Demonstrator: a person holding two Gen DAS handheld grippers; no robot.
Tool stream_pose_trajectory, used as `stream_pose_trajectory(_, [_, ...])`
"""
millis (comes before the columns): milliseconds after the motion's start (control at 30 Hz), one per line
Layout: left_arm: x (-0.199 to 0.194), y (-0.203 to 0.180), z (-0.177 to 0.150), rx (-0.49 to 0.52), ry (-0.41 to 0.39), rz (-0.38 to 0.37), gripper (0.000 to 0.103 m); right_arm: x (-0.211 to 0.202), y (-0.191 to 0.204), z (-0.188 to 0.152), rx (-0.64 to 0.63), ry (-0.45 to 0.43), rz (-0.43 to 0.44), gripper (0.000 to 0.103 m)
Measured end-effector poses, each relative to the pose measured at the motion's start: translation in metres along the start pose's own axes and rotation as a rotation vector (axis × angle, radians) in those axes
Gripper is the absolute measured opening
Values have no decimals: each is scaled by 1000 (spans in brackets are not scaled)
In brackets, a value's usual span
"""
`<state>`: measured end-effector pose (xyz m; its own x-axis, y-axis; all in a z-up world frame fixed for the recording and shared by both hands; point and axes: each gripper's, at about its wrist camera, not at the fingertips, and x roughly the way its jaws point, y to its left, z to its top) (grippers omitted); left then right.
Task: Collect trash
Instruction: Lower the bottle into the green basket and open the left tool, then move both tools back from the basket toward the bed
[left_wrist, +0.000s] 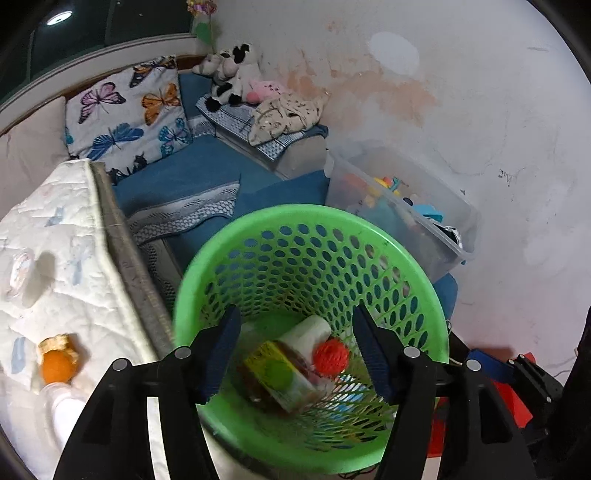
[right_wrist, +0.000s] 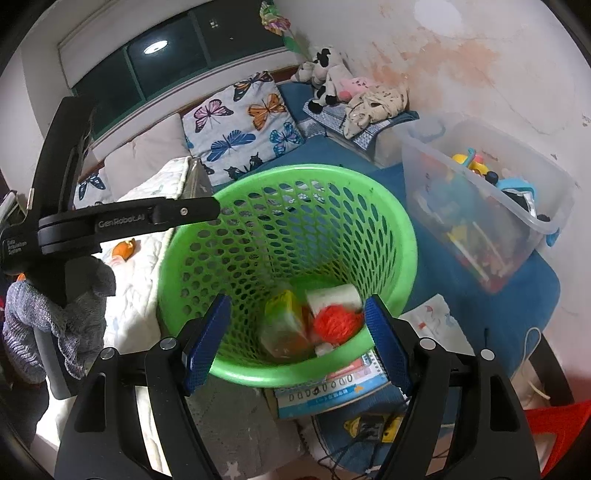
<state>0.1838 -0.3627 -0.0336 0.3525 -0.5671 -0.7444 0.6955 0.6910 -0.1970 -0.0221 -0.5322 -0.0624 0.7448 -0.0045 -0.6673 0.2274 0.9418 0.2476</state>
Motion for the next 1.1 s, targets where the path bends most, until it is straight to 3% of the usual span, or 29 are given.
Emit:
stream_pose_trajectory(267, [-55,30,-26,-27,-74,65,61,-3,22,-1,-19,-6,49,75])
stream_pose_trajectory(600, [-116,75,-68,-44,-104,158,61,-2,68,0,-75,0,114,75])
stream_pose_trajectory(833, [-152,118,-95,-37,-84,251,61,2,104,-1,-118,19,167,77])
stream_pose_trajectory(1100, [-186,166,-122,-13,-51,368,69,9,145,2,-181,34,206,77])
